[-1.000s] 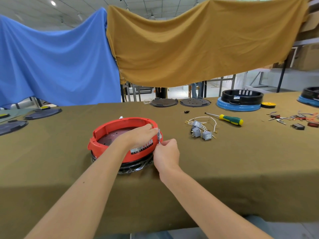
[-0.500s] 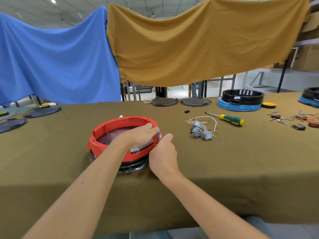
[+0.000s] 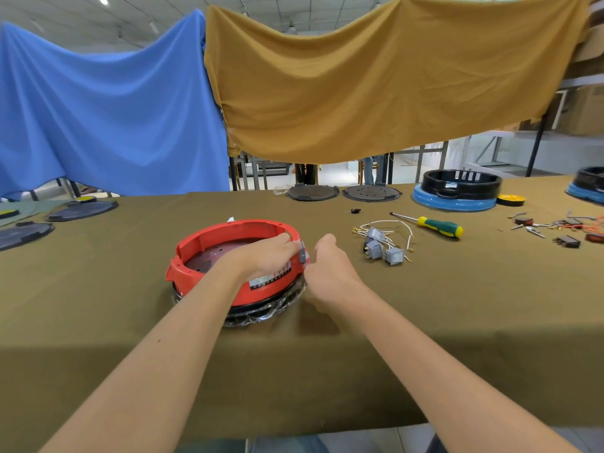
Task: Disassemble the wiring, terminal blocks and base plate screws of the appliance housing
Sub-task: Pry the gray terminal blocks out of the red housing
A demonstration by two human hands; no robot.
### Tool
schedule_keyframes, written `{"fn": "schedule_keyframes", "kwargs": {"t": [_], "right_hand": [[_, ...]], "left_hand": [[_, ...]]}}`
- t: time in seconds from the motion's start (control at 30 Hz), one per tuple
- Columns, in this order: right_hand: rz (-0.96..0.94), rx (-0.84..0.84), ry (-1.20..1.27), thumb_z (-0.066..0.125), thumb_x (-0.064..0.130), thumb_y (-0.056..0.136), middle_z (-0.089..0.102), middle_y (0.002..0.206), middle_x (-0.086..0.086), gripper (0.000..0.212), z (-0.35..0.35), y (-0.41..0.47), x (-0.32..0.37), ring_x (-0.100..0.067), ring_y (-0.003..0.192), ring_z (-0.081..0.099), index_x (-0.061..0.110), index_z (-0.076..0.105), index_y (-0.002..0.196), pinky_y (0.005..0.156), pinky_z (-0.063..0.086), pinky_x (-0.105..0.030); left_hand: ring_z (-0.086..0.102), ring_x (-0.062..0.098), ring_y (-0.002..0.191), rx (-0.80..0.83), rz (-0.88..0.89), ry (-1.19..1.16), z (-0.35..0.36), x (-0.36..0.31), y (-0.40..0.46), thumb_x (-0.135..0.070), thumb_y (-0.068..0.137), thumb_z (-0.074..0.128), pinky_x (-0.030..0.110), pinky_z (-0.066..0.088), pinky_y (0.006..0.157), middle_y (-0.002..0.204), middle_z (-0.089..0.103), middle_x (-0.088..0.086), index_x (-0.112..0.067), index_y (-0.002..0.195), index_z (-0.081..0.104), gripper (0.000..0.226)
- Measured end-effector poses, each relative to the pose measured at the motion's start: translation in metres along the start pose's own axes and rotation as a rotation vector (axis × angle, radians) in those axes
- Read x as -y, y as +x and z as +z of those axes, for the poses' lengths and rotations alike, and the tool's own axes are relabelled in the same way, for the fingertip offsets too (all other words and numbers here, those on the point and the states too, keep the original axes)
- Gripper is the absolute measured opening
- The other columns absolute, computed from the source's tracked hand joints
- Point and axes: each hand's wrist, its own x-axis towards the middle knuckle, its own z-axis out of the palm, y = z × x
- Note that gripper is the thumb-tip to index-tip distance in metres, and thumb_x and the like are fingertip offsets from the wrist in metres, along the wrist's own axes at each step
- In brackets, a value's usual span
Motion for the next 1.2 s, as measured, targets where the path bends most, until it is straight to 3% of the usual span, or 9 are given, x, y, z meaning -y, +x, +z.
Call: {"fn": "schedule_keyframes", "kwargs": {"t": [0.1, 0.2, 0.33, 0.43, 0.5, 0.63, 0.87, 1.03, 1.2], "right_hand": [[-0.049, -0.088, -0.002, 0.041, 0.002, 0.095, 0.05, 0.083, -0.003, 0.016, 0.019, -0.009, -0.007, -0.03, 0.084, 0.054, 0.013, 0.031, 0.098, 0.059, 0.036, -0.035], [-0.113, -0.141, -0.078, 0.039, -0.004, 0.089, 0.041, 0.073, 0.004, 0.027, 0.04, -0.017, -0.007, -0.025, 0.073, 0.045, 0.018, 0.025, 0.094, 0.048, 0.028, -0.027], [-0.079, -0.095, -0.143, 0.045, -0.003, 0.089, 0.039, 0.074, 0.001, 0.025, 0.026, -0.001, 0.002, -0.028, 0.082, 0.044, 0.013, 0.027, 0.098, 0.064, 0.035, -0.035], [-0.093, 0.038, -0.227, 0.045, 0.002, 0.092, 0.045, 0.083, -0.005, 0.018, 0.003, 0.01, 0.003, -0.032, 0.087, 0.051, 0.011, 0.03, 0.098, 0.067, 0.037, -0.037], [-0.132, 0.144, -0.284, 0.043, 0.005, 0.094, 0.052, 0.088, -0.008, 0.013, -0.011, 0.016, 0.003, -0.029, 0.085, 0.055, 0.01, 0.033, 0.1, 0.063, 0.039, -0.036], [-0.183, 0.276, -0.338, 0.042, 0.01, 0.098, 0.063, 0.097, -0.016, 0.008, -0.032, 0.024, 0.001, -0.027, 0.082, 0.058, 0.009, 0.036, 0.103, 0.071, 0.048, -0.043], [-0.196, 0.034, -0.221, 0.045, 0.003, 0.096, 0.055, 0.085, -0.008, 0.018, 0.008, -0.002, -0.015, -0.035, 0.083, 0.054, 0.012, 0.03, 0.098, 0.065, 0.041, -0.041], [-0.163, 0.081, -0.271, 0.046, 0.002, 0.092, 0.054, 0.088, -0.01, 0.02, 0.0, 0.011, -0.004, -0.034, 0.088, 0.055, 0.011, 0.03, 0.1, 0.067, 0.039, -0.039], [-0.218, 0.322, -0.375, 0.051, 0.014, 0.101, 0.066, 0.1, -0.015, 0.023, -0.035, 0.037, -0.011, -0.029, 0.089, 0.062, 0.012, 0.036, 0.118, 0.081, 0.053, -0.047]], "left_hand": [[0.05, 0.028, 0.116, -0.003, -0.009, -0.004, 0.0, 0.001, 0.001, -0.04, 0.106, 0.026, 0.035, 0.034, 0.087, 0.137, 0.049, 0.015, -0.011, 0.111, 0.05, 0.038], [0.05, 0.016, 0.093, -0.009, -0.009, -0.015, 0.001, 0.001, 0.001, -0.042, 0.106, 0.027, 0.036, 0.034, 0.084, 0.123, 0.056, 0.01, -0.02, 0.097, 0.049, 0.032], [0.051, 0.03, 0.117, 0.004, -0.018, -0.032, 0.0, 0.002, 0.002, -0.044, 0.105, 0.028, 0.039, 0.034, 0.09, 0.133, 0.053, 0.015, -0.008, 0.124, 0.049, 0.046], [0.045, 0.035, 0.127, 0.008, 0.007, 0.001, 0.0, 0.002, 0.004, -0.04, 0.106, 0.026, 0.038, 0.033, 0.089, 0.138, 0.048, 0.018, -0.009, 0.113, 0.053, 0.041], [0.048, 0.035, 0.122, 0.002, 0.019, 0.028, 0.001, 0.001, 0.003, -0.039, 0.106, 0.025, 0.036, 0.034, 0.089, 0.131, 0.051, 0.017, -0.02, 0.093, 0.049, 0.033], [0.052, 0.024, 0.108, 0.012, 0.028, 0.067, 0.0, 0.001, 0.002, -0.034, 0.108, 0.022, 0.039, 0.038, 0.1, 0.121, 0.055, 0.012, -0.017, 0.106, 0.051, 0.034], [0.052, 0.025, 0.105, -0.004, 0.029, 0.089, 0.001, -0.001, -0.001, -0.037, 0.107, 0.023, 0.034, 0.035, 0.087, 0.118, 0.054, 0.01, -0.013, 0.106, 0.053, 0.039], [0.04, 0.007, 0.076, -0.014, 0.05, 0.091, 0.001, 0.0, 0.003, -0.035, 0.108, 0.023, 0.032, 0.031, 0.081, 0.084, 0.043, -0.006, -0.024, 0.083, 0.045, 0.035], [0.048, 0.016, 0.106, 0.033, 0.084, 0.127, -0.002, -0.002, -0.001, -0.034, 0.108, 0.021, 0.03, 0.031, 0.09, 0.124, 0.055, 0.002, -0.019, 0.105, 0.051, 0.034]]}}
